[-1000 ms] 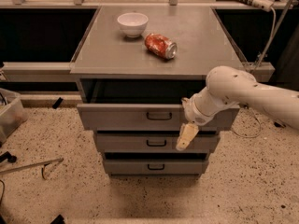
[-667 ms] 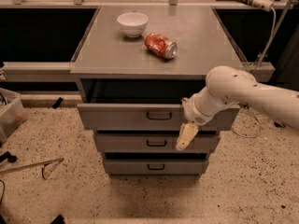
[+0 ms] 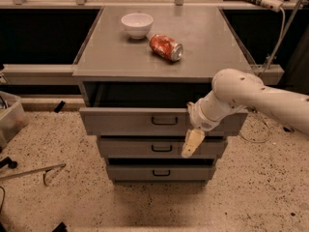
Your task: Open top drawer
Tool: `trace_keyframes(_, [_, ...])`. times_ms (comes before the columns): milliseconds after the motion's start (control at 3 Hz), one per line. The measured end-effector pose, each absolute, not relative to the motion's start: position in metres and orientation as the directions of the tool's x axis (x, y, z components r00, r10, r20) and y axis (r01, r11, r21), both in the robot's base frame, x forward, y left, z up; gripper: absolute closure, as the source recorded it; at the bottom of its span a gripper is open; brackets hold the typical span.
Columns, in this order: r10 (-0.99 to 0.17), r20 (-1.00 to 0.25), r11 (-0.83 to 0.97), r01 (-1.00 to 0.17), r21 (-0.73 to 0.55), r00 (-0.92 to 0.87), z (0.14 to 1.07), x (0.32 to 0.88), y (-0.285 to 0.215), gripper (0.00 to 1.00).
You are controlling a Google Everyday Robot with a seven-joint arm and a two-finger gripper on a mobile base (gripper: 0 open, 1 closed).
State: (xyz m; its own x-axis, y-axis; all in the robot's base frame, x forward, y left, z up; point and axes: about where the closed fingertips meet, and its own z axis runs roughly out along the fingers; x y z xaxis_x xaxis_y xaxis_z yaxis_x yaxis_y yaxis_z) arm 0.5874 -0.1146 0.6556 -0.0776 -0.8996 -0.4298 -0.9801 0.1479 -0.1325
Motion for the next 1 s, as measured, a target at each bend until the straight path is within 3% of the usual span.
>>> trace_keyframes(333, [-0.879,-0.462,0.181,-0.978,-0.102,-0.114,0.6677,0.5585,-0.1148,0.0])
trace_keyframes(1000, [-0.881,-0.458,0.175,-0.981,-0.087,-0.116,0.6648,0.5551,-0.1117,0.0])
